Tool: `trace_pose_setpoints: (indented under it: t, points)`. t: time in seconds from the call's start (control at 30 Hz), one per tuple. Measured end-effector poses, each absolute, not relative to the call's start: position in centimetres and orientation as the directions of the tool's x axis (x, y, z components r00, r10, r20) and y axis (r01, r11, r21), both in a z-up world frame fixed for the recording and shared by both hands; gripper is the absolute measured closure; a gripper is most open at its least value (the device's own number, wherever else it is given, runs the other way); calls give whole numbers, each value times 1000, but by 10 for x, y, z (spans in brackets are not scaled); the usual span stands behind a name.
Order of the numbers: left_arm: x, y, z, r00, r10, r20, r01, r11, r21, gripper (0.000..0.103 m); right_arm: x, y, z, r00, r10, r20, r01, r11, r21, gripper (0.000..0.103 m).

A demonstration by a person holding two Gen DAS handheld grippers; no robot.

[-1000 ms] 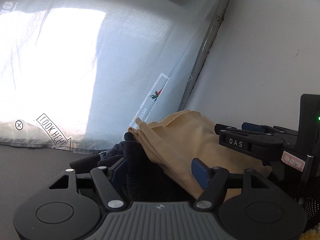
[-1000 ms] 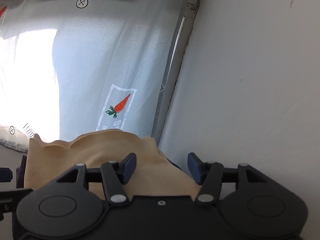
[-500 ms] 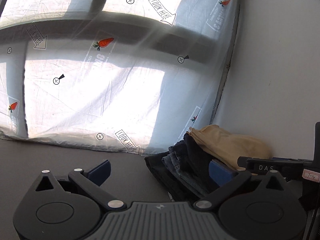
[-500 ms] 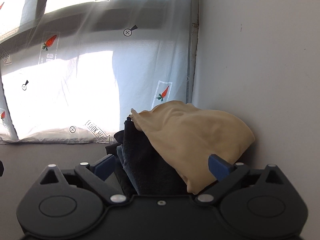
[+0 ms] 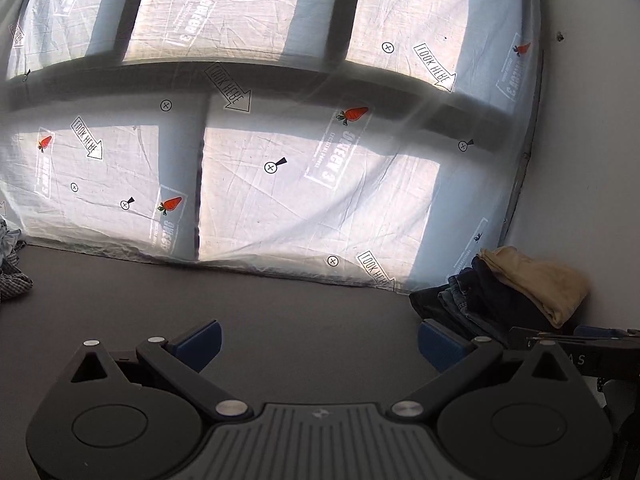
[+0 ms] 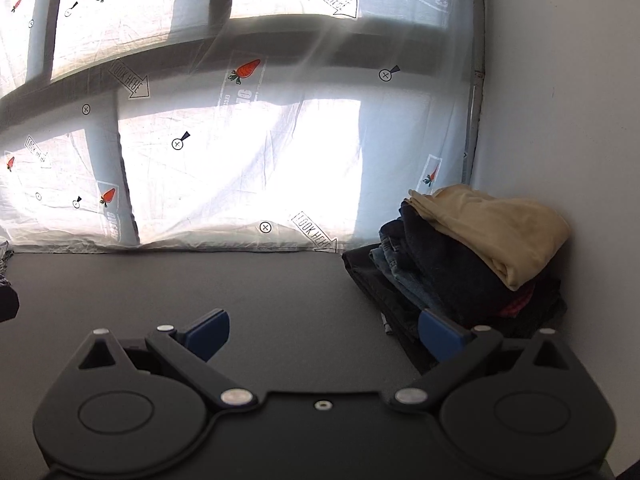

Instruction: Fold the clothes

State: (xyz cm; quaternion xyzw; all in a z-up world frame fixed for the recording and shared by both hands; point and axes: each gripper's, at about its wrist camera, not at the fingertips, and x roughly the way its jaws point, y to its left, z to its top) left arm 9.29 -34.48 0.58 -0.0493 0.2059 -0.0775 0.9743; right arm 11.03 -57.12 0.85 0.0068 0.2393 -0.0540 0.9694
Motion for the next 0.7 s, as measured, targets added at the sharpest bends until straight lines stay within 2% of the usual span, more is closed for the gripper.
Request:
trace_pose_setpoints:
  t: [0.4,0.7]
  points:
    - [23,-99,14,873,-101,-477,125,992,18,0,24,-296,3,871,-10,-491,48,997,65,1]
    - [-37,16,12,864,-32,-503,48,999,19,0,-38,-165,9,852,34,-523,-19,999,33,1]
